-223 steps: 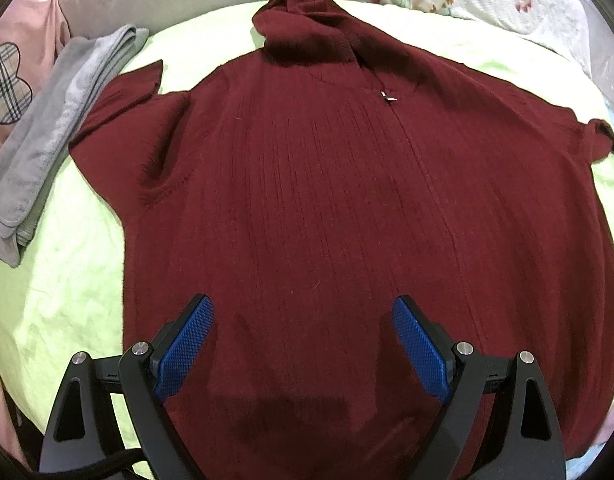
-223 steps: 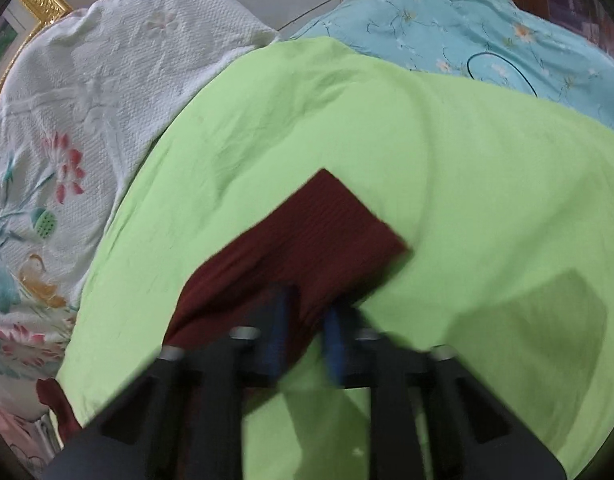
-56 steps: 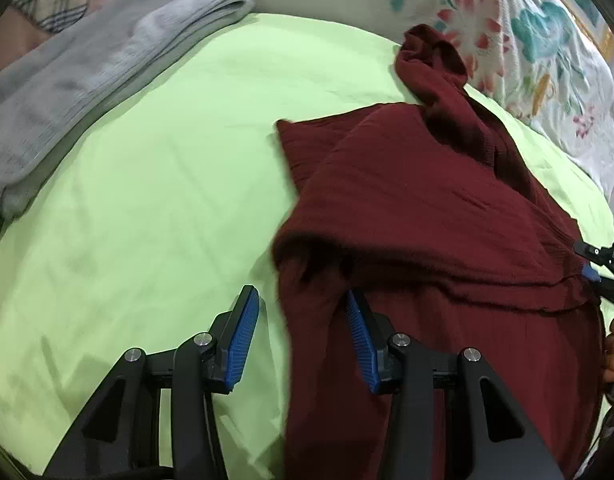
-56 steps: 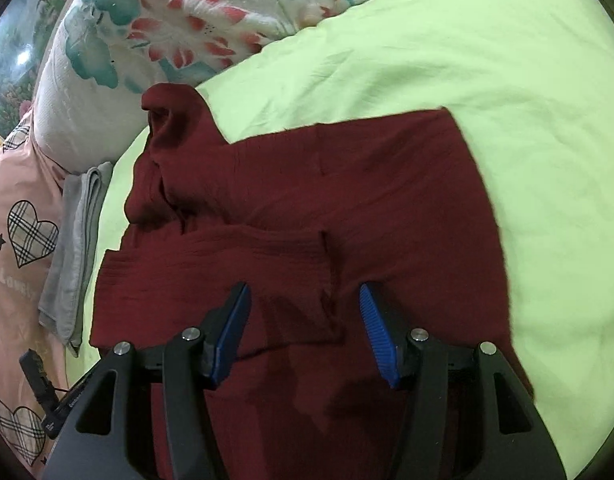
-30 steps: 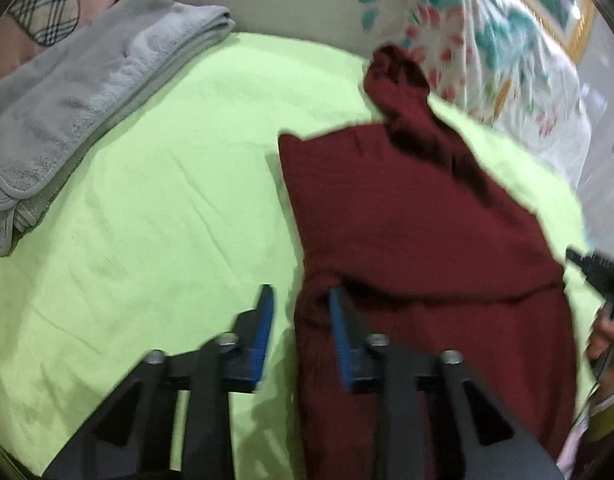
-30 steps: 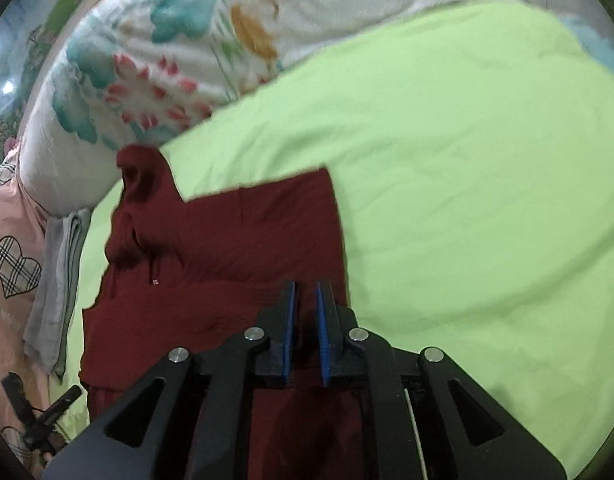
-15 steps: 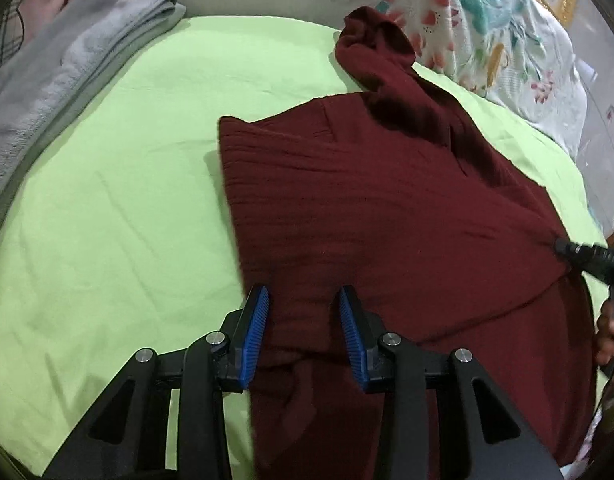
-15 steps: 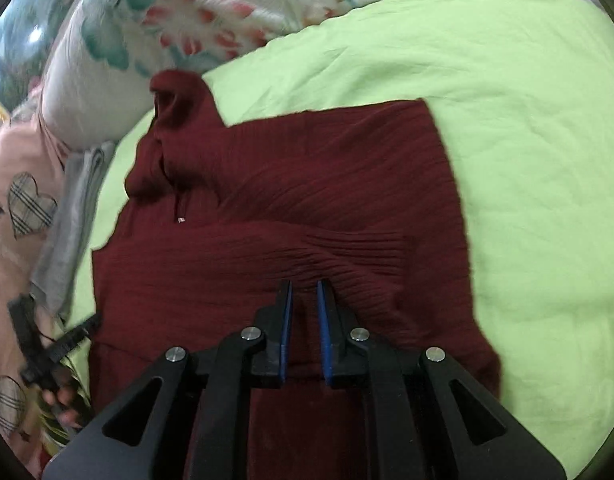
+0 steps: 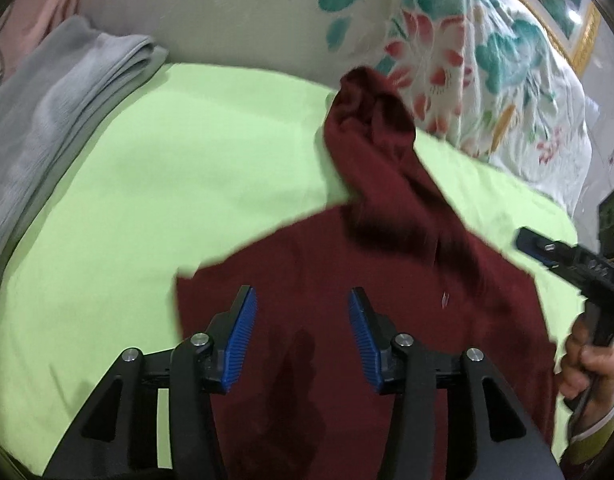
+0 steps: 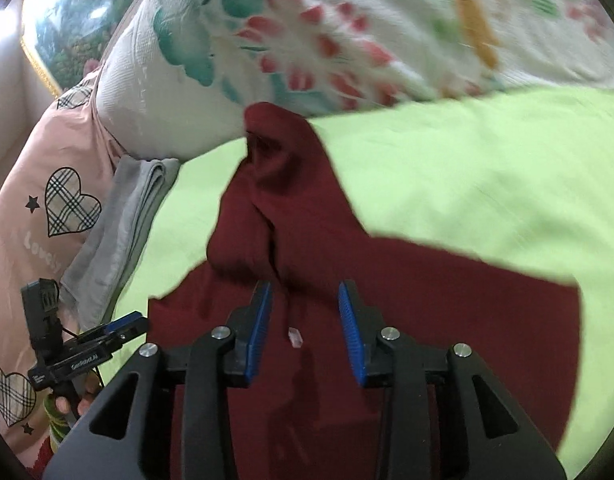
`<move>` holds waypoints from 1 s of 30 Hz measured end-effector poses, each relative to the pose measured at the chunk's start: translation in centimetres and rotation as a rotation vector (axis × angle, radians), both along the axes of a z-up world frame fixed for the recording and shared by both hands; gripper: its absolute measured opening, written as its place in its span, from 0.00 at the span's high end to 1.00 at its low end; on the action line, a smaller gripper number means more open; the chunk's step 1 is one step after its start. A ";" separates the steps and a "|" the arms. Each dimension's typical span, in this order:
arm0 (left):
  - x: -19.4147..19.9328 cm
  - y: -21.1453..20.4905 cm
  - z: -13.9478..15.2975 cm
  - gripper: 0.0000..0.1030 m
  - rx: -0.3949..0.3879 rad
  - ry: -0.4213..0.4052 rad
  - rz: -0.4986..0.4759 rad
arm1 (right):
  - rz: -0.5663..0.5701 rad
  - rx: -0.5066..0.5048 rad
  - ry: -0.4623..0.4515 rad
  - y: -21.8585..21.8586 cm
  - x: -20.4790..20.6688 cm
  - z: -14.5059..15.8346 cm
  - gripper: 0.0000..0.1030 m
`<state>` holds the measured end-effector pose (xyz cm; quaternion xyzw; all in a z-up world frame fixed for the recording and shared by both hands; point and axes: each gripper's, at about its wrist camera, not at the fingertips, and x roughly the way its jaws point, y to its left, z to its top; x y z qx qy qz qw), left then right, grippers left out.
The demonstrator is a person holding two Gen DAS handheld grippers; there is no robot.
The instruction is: Fold large clothes
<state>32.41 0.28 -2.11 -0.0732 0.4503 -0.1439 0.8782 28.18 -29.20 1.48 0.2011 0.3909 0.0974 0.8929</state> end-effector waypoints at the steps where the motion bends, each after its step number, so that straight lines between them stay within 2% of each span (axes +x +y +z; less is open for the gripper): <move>1: 1.2 -0.4 0.2 0.51 -0.014 0.003 -0.001 | 0.008 0.009 0.001 0.2 1.3 -0.1 0.56; 6: 7.5 -2.0 0.4 0.47 -0.068 0.019 0.017 | 0.025 0.042 0.008 0.6 8.9 -0.9 0.56; 11: 13.1 -3.9 -0.4 0.42 -0.046 0.016 0.012 | 0.071 0.094 -0.008 1.2 14.2 -1.9 0.56; 13: 14.6 -4.5 -1.3 0.42 -0.038 0.030 0.007 | 0.090 0.083 -0.003 1.9 15.8 -2.4 0.56; 14: 15.8 -5.0 -1.9 0.42 -0.031 0.042 0.000 | 0.077 0.040 0.015 2.1 16.4 -2.8 0.61; 15: 16.5 -5.4 -2.3 0.42 -0.026 0.049 -0.004 | 0.065 0.015 0.025 2.0 16.7 -3.0 0.70; 16: 17.3 -5.8 -2.9 0.43 -0.013 0.053 -0.009 | 0.055 0.009 0.032 1.8 16.8 -3.1 0.92; 17: 17.9 -6.3 -3.3 0.50 0.012 0.047 -0.014 | 0.039 0.013 0.029 1.0 16.6 -3.0 0.96; 18: 18.2 -6.7 -3.5 0.76 0.036 0.038 -0.023 | 0.022 0.003 0.018 0.5 16.1 -2.6 0.96; 19: 18.6 -7.2 -3.8 0.93 0.067 0.031 -0.036 | 0.008 -0.017 0.003 -0.2 15.7 -2.2 0.96; 20: 18.7 -7.4 -3.9 0.97 0.075 0.029 -0.043 | -0.009 -0.055 -0.024 -1.1 14.7 -1.3 0.96; 24: 17.5 -7.4 -2.8 0.98 0.129 -0.058 -0.040 | -0.099 -0.181 -0.076 -5.1 11.8 1.3 0.97; 27: 16.7 -7.3 -2.3 0.99 0.147 -0.088 -0.046 | -0.158 -0.197 -0.055 -8.5 10.8 1.3 0.97; 29: 16.6 -7.8 -2.3 0.99 0.188 -0.098 -0.049 | -0.165 -0.184 -0.031 -9.8 10.5 0.7 0.97; 30: 16.5 -7.9 -2.3 0.99 0.183 -0.092 -0.062 | -0.164 -0.179 -0.025 -10.0 10.3 0.3 0.97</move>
